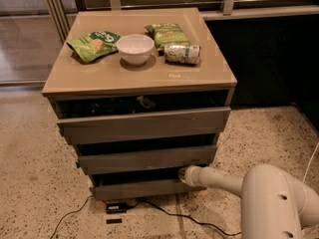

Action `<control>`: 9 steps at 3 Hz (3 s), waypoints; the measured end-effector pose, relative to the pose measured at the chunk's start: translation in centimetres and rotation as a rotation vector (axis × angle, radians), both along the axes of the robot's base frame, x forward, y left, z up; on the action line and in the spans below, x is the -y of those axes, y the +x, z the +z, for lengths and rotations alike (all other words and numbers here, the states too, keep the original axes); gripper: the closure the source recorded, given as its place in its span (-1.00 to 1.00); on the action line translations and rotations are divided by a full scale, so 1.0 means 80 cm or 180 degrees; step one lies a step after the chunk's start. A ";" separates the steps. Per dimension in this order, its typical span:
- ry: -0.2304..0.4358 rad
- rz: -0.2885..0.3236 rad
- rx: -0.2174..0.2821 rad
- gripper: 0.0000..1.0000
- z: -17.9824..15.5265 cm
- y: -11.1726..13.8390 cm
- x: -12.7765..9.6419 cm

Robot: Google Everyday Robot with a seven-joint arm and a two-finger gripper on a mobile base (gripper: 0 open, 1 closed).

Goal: Open bottom drawer

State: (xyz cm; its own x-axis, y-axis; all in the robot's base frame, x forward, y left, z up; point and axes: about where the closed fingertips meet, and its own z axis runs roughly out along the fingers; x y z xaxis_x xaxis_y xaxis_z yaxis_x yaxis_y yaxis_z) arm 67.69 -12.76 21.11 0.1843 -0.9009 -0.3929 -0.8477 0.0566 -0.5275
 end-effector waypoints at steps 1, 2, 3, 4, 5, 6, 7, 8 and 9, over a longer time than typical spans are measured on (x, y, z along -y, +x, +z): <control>0.0007 0.0006 -0.0032 1.00 0.000 -0.001 0.000; 0.0053 0.0042 -0.0237 1.00 0.001 -0.010 0.001; 0.0065 0.0052 -0.0265 1.00 -0.001 -0.011 -0.001; 0.0097 0.0080 -0.0337 1.00 -0.007 -0.014 -0.008; 0.0129 0.0119 -0.0481 1.00 -0.011 -0.028 -0.018; 0.0141 0.0141 -0.0746 1.00 -0.004 -0.058 -0.018; 0.0129 0.0160 -0.0996 1.00 0.005 -0.086 -0.010; 0.0118 0.0177 -0.1168 1.00 0.013 -0.105 -0.002; 0.0095 0.0238 -0.1430 1.00 0.012 -0.122 0.002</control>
Offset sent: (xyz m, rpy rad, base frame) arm -0.0313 -0.0135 0.0145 0.0805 0.3639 0.0616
